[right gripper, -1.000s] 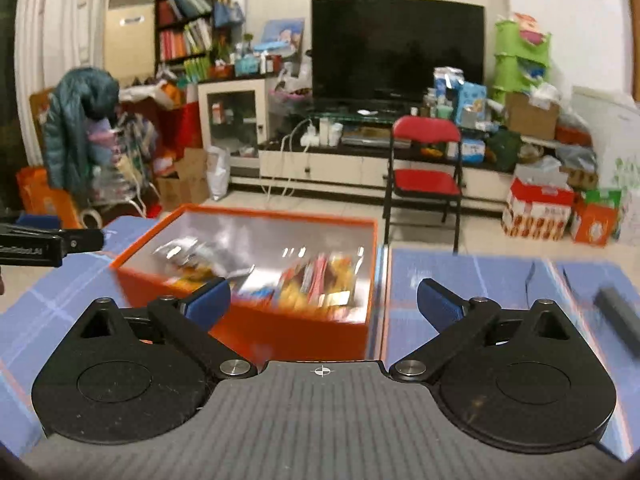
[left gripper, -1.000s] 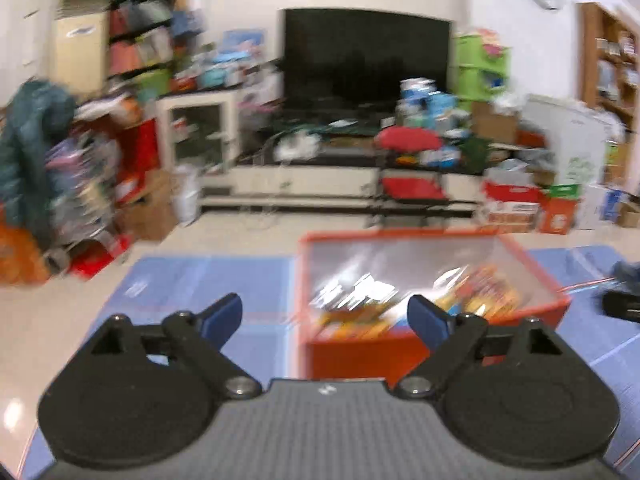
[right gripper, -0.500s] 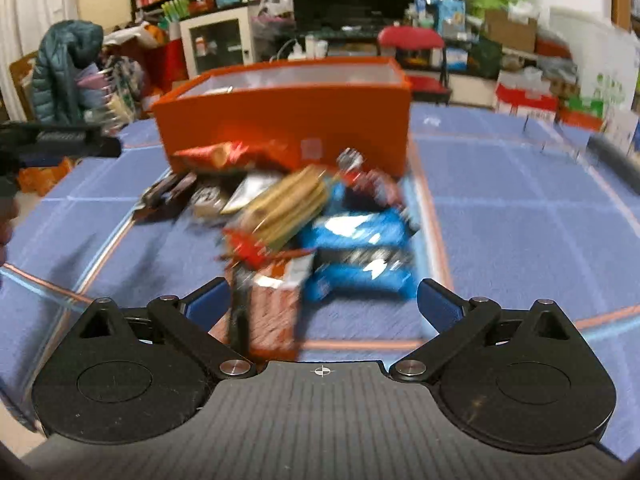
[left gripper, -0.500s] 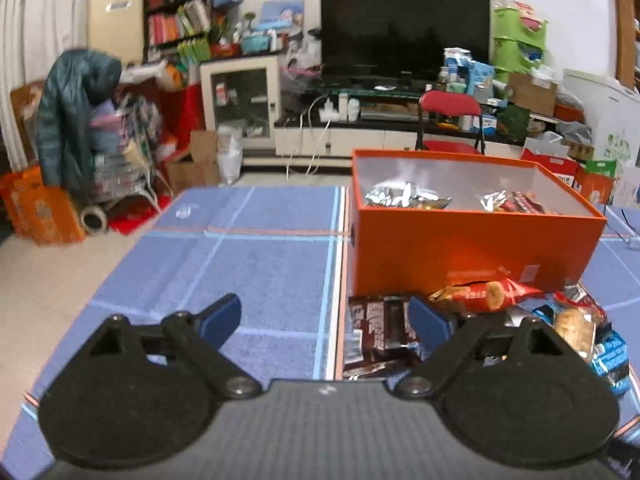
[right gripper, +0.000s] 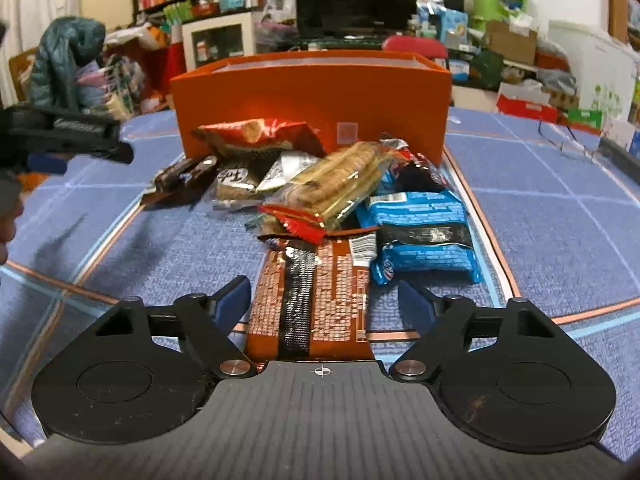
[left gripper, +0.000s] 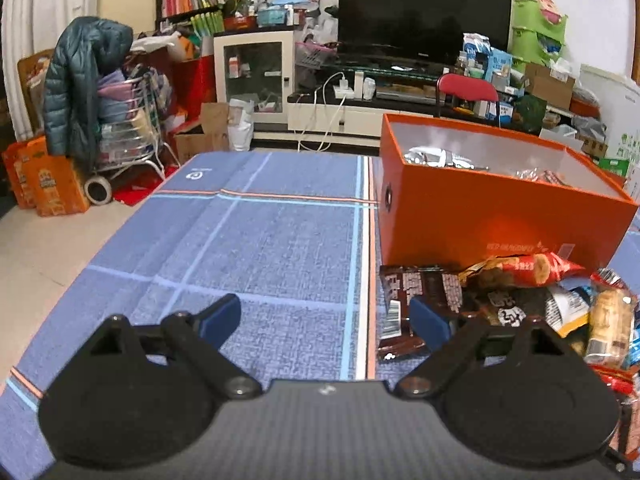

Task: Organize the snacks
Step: 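Move both open tools back down to the snack pile, then grasp the dark brown chocolate bar with the left tool while the right tool grasps the orange-brown bar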

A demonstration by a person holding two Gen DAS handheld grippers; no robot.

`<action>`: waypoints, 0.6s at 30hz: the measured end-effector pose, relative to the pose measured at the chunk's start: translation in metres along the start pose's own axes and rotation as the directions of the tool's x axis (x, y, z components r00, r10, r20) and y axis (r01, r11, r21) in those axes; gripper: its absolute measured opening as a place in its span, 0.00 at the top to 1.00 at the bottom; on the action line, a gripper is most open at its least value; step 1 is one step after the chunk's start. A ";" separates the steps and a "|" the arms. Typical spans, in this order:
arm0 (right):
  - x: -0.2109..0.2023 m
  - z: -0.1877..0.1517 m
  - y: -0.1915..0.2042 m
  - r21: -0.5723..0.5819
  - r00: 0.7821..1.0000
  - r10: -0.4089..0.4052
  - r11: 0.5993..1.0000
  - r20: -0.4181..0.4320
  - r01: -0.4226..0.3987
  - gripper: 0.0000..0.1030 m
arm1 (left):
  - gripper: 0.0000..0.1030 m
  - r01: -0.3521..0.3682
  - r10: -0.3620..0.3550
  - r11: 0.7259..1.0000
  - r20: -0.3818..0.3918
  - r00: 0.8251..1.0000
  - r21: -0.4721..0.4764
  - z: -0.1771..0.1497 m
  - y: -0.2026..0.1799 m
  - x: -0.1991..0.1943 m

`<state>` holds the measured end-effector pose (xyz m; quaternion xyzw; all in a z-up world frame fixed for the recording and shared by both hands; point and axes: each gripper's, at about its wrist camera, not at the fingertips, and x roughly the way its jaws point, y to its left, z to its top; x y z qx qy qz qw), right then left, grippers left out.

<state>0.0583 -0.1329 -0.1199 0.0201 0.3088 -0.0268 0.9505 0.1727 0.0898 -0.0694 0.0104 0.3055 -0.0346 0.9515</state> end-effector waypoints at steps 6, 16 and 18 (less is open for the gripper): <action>0.002 -0.001 0.005 -0.021 1.000 -0.007 1.000 0.001 0.007 0.35 | 0.13 0.027 -0.027 1.000 -0.029 0.999 0.007 0.002 -0.018 0.015; 0.005 -0.003 0.006 -0.015 1.000 0.003 1.000 0.006 -0.003 0.35 | 0.11 0.071 -0.070 0.995 -0.026 0.997 0.075 0.004 -0.036 0.040; 0.004 -0.004 0.006 -0.012 1.000 0.003 1.000 0.009 -0.003 0.36 | 0.11 0.125 -0.124 0.988 -0.013 0.992 0.095 0.002 -0.040 0.039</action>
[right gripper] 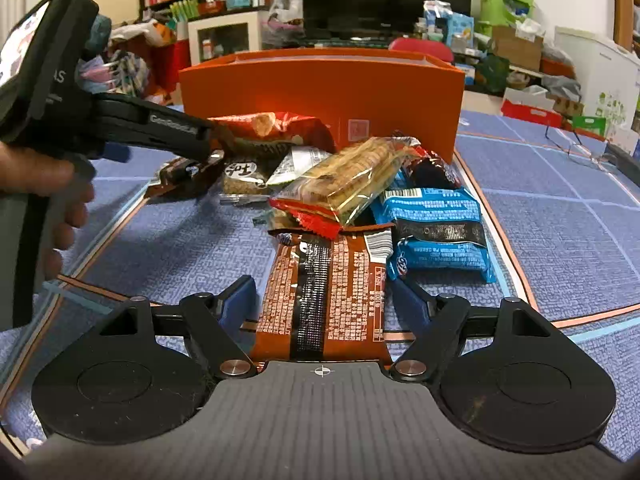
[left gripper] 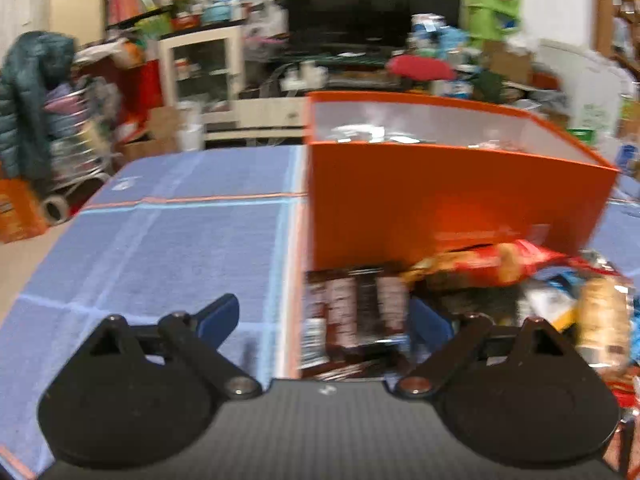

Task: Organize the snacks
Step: 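Grasp the dark brown chocolate bar with the left tool while the right tool grasps the orange-brown bar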

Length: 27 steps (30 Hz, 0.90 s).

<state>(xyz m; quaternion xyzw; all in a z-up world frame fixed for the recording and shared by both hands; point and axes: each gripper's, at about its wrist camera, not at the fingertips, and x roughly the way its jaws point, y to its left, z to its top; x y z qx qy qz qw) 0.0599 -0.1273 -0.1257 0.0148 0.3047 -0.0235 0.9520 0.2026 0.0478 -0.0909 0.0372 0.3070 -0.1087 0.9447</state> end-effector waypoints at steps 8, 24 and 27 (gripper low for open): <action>-0.001 -0.001 0.002 -0.004 1.000 -0.016 1.000 0.004 0.016 0.44 | 0.11 -0.016 0.015 1.000 -0.037 0.999 -0.015 -0.003 -0.007 0.020; -0.003 -0.002 0.007 -0.006 0.999 -0.029 1.000 0.016 0.029 0.56 | 0.18 -0.054 0.054 0.999 -0.050 0.997 -0.004 -0.005 -0.015 0.029; -0.003 -0.003 0.007 -0.006 0.999 -0.027 1.000 0.019 0.027 0.59 | 0.24 -0.065 0.065 0.998 -0.055 0.996 0.012 -0.003 -0.023 0.027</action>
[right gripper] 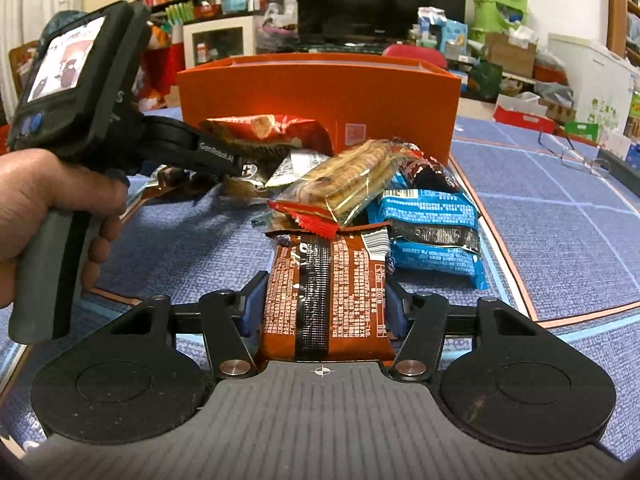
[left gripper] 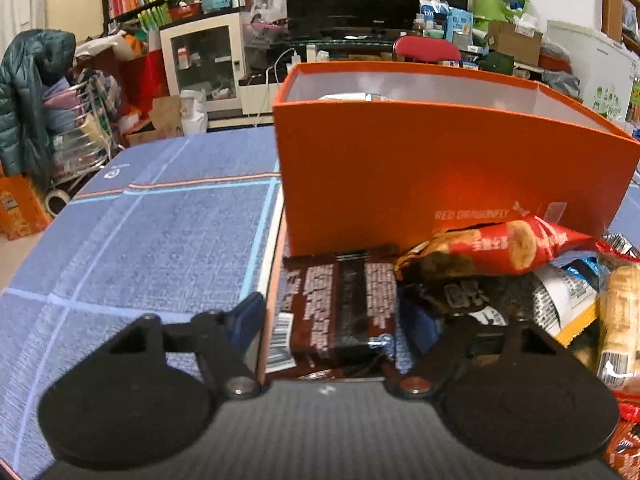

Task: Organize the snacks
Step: 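Grasp the dark brown chocolate bar with the left tool while the right tool grasps the orange-brown bar, then carry both bars over the orange box and open both tools to drop them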

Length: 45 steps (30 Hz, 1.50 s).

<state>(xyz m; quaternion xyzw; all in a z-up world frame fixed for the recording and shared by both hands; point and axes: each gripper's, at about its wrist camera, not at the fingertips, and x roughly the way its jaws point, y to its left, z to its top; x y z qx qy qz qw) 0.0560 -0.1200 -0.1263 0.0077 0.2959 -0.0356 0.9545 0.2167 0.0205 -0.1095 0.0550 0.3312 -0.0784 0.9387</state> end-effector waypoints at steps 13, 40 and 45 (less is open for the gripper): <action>-0.013 -0.001 0.000 -0.027 1.000 0.024 0.999 0.010 -0.023 0.60 | 0.46 0.051 -0.051 0.999 -0.014 0.999 -0.014 0.005 0.000 -0.013; -0.079 0.038 -0.022 -0.077 0.987 0.070 0.995 0.146 -0.059 0.61 | 0.47 0.104 -0.105 0.994 0.137 0.985 0.011 0.020 0.001 -0.115; -0.057 0.111 -0.050 -0.048 0.978 0.100 0.995 0.181 -0.092 0.61 | 0.47 0.140 -0.137 0.990 0.176 0.975 -0.006 0.066 -0.001 -0.110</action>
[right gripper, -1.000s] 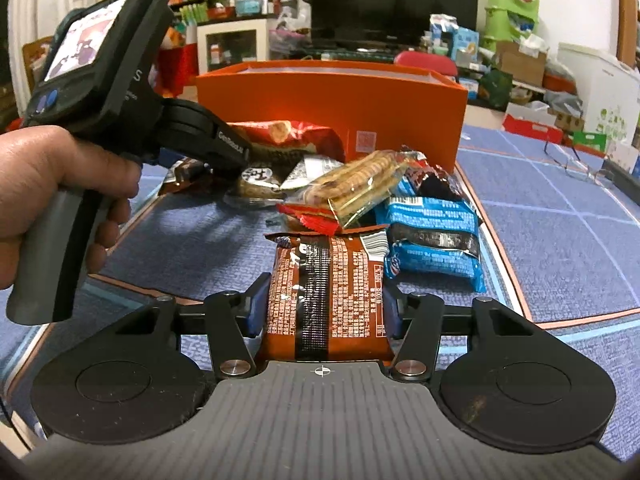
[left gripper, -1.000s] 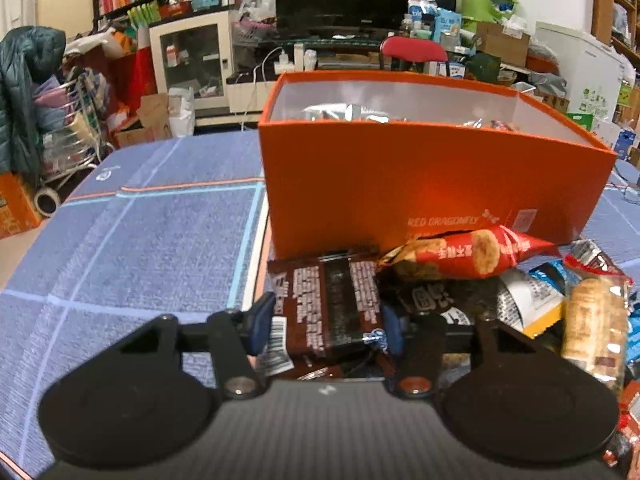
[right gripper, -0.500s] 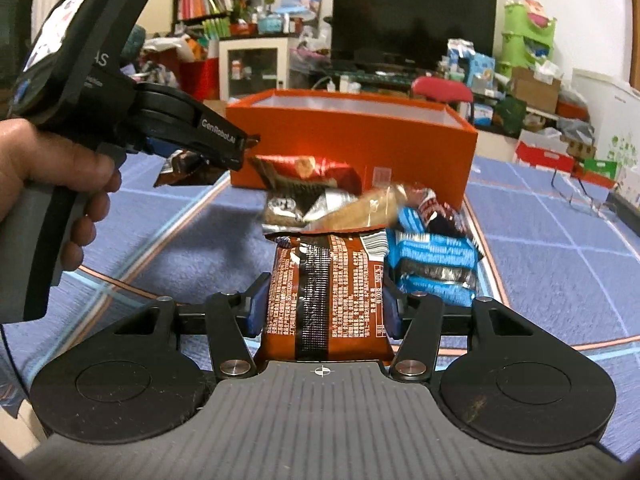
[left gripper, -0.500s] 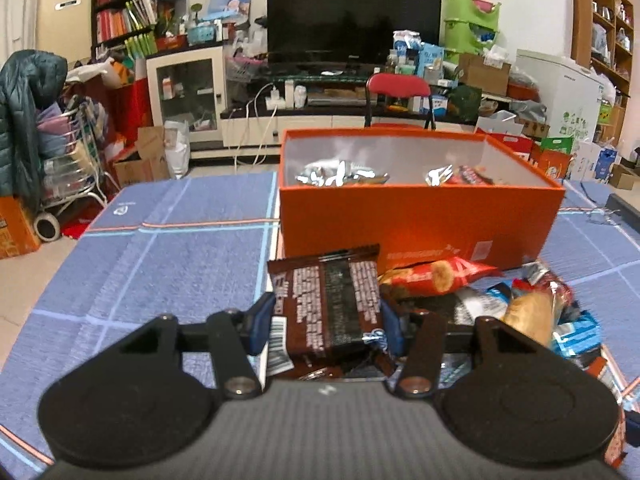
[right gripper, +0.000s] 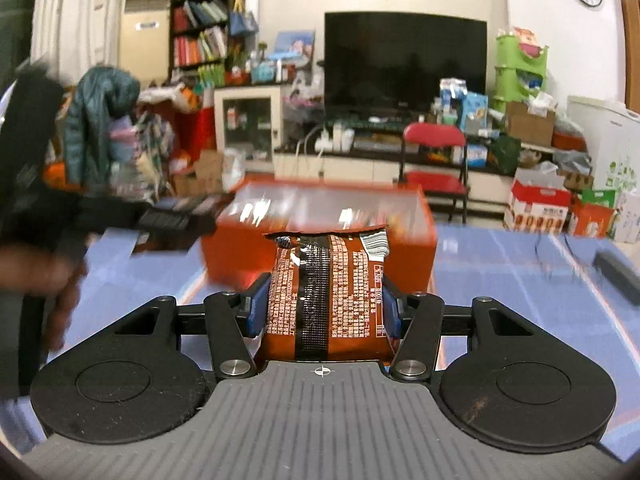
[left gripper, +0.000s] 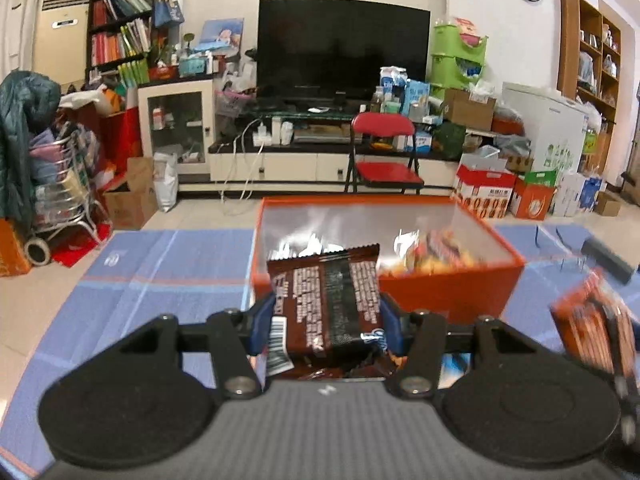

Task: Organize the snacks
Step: 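Carry both bars over the orange box and open both tools to drop them, then grasp the clear bread packet with the left tool while the right tool grasps the brown cookie bag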

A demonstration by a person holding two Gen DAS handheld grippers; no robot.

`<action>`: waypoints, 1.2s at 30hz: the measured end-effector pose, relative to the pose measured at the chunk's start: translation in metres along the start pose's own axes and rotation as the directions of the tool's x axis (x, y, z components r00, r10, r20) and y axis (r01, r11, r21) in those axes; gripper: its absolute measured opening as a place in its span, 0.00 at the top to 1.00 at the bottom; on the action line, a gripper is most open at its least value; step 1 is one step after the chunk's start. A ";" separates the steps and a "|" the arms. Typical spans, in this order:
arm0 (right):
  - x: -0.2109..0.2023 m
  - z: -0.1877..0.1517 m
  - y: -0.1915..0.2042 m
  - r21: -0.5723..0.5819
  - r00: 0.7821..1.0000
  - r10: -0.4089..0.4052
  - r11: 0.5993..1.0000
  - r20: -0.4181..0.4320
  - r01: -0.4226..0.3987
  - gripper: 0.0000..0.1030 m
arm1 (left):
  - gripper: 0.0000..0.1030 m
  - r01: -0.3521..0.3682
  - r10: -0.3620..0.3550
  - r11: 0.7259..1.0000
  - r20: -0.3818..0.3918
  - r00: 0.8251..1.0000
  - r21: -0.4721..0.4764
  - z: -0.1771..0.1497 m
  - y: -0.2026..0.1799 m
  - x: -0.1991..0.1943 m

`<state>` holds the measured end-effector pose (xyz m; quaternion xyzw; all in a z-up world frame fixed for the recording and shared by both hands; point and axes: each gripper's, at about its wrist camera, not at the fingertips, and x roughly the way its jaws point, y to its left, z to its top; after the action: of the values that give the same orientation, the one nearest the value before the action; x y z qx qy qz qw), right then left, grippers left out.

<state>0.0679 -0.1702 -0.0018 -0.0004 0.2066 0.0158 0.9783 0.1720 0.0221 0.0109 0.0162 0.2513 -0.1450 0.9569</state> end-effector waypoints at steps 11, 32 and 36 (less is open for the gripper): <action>0.170 0.107 -0.033 0.056 0.986 0.043 0.998 -0.162 -0.034 0.52 | 0.31 -0.033 0.033 0.999 -0.088 0.996 0.006 0.066 -0.010 0.112; 0.084 -0.032 -0.102 0.179 0.975 0.099 0.982 -0.199 -0.063 0.24 | 0.03 0.130 -0.118 0.966 -0.066 0.991 0.225 -0.063 -0.074 0.014; 0.111 -0.042 -0.100 0.204 0.964 0.160 0.972 -0.212 -0.116 0.28 | 0.03 0.136 -0.119 0.964 -0.086 0.989 0.228 -0.072 -0.083 0.025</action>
<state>0.1553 -0.2669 -0.0855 0.1057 0.3171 0.0642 0.9403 0.1346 -0.0570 -0.0606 0.1173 0.2673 -0.2340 0.9274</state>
